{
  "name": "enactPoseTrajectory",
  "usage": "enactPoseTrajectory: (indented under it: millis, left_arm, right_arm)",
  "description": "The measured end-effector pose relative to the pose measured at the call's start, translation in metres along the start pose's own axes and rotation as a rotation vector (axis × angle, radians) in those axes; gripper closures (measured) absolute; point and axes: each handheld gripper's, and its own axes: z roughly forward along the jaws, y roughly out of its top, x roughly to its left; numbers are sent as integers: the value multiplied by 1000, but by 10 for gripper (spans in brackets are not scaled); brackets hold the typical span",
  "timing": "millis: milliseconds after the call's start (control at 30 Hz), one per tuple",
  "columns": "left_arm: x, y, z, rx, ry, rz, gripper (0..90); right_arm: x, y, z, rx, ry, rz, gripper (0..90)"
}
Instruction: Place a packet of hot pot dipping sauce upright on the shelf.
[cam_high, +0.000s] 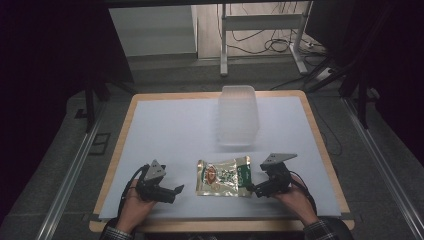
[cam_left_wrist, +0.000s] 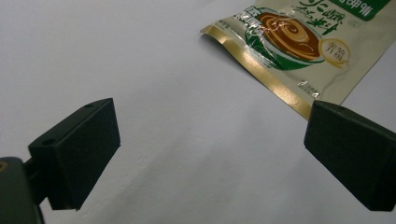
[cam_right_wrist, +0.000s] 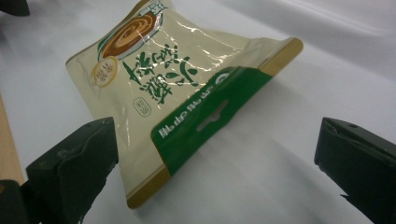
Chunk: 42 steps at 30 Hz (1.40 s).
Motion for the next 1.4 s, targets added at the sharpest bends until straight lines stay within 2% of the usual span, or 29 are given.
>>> enactPoseTrajectory:
  millis: [133,233,300,400,500,600,700,733,767,800,833,867,900,933,967,1000,1033,1100,1133,1167,1200,1233,1333,1367,1400]
  left_arm:
    - [-1,0,1,10,10,15,34]
    - [-2,0,1,19,21,32,33]
    - [-3,0,2,24,25,50,29]
    - [-4,0,2,24,30,57,27]
    - [-4,0,2,24,32,61,26]
    - [-4,0,3,24,32,62,26]
    - [-5,0,3,31,31,74,26]
    - [-5,0,3,31,31,74,26]
    - [-6,0,4,33,32,77,25]
    - [-6,0,4,33,32,77,25]
    - [-6,0,4,35,32,83,25]
    - [-6,0,4,35,32,83,25]
    - [-6,0,4,37,31,86,25]
    - [-6,0,4,37,31,86,25]
    - [-6,0,4,38,31,88,24]
    - [-6,0,4,38,31,88,24]
    - [-7,0,4,38,31,89,24]
    - [-7,-1,5,39,30,94,24]
    - [-7,-1,5,39,30,94,24]
    - [-8,-1,5,41,28,100,24]
    - [-8,-1,5,41,28,100,24]
    - [-9,-1,6,43,29,104,24]
    - [-9,-1,6,44,30,106,24]
    - [-9,-1,6,44,32,106,24]
    - [-9,-1,6,44,32,106,24]
  right_arm:
    - [1,4,7,26,17,23,0]
    - [3,5,10,35,26,14,0]
    - [5,9,15,57,55,8,0]
    - [7,11,19,78,61,5,5]
    - [9,14,25,105,50,13,61]
    - [9,17,29,101,55,20,104]
    - [9,20,32,101,54,10,187]
    - [9,20,32,101,54,10,187]
    - [8,22,33,105,58,11,271]
    - [8,22,33,105,58,11,271]
    - [8,24,34,113,47,4,327]
    - [8,24,34,113,47,4,327]
    - [8,25,36,115,44,-8,397]
    - [8,25,36,115,44,-8,397]
    - [8,26,38,114,30,-16,478]
    - [8,26,38,114,30,-16,478]
    - [8,28,37,112,23,-28,559]
    - [8,29,36,118,5,-42,625]
    - [8,29,36,118,5,-42,625]
    - [7,29,37,135,6,-46,669]
    - [7,29,37,135,6,-46,669]
    - [6,29,37,135,21,-35,714]
    - [6,30,37,138,24,-30,757]
    - [6,31,37,144,23,-30,815]
    - [6,31,37,144,23,-30,815]
